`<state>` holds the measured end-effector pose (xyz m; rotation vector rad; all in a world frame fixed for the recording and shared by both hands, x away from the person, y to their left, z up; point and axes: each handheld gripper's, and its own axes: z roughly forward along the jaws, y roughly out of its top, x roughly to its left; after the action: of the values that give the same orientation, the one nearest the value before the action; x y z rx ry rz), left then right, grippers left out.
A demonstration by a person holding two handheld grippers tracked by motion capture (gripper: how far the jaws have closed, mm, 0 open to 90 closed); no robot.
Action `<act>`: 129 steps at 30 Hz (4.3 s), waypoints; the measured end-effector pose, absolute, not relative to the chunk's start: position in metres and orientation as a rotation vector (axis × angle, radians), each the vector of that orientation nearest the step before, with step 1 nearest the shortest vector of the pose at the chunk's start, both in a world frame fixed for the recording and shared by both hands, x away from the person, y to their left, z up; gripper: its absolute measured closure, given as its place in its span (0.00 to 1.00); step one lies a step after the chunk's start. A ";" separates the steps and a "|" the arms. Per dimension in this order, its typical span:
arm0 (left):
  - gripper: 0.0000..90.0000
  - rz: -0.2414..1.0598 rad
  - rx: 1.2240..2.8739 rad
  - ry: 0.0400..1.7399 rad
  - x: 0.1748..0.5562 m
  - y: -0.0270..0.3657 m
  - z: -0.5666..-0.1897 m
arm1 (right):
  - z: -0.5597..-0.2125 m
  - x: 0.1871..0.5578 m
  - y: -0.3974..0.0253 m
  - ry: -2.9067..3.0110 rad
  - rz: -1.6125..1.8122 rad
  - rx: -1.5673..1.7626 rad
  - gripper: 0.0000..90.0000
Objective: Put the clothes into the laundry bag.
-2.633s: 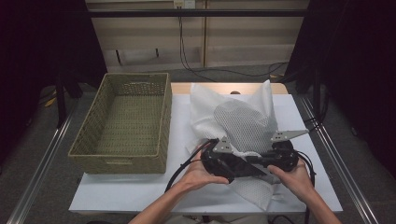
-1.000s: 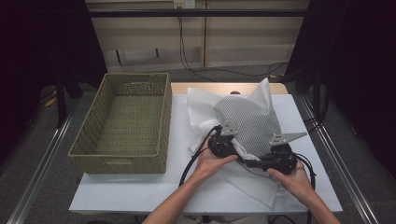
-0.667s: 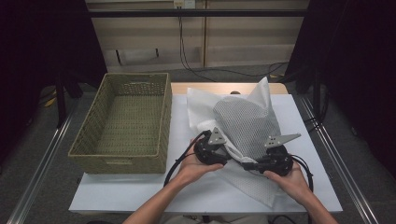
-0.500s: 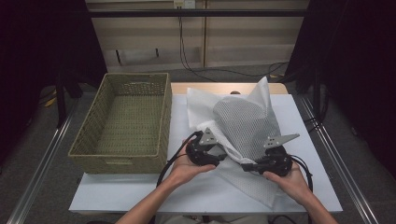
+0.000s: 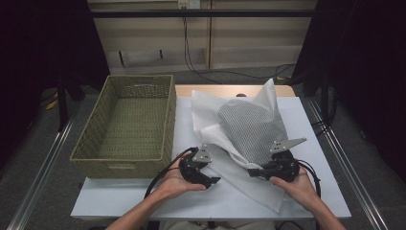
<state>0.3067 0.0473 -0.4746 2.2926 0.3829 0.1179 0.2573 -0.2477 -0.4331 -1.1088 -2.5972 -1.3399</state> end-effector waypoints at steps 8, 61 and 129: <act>0.51 0.142 2.291 0.388 0.319 0.035 -0.484 | -0.433 0.259 -0.246 -2.597 -1.327 -1.121 0.98; 0.83 -0.187 2.195 0.341 0.243 0.064 -0.457 | -0.445 0.242 -0.243 -2.620 -1.246 -1.098 0.97; 1.00 -0.016 2.285 0.488 0.239 0.121 -0.454 | -0.433 0.249 -0.243 -2.607 -1.308 -1.129 0.92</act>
<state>0.2392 0.1209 -0.4537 2.2847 0.4884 -0.0157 0.2490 -0.2430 -0.4329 -1.1290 -2.6067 -1.3079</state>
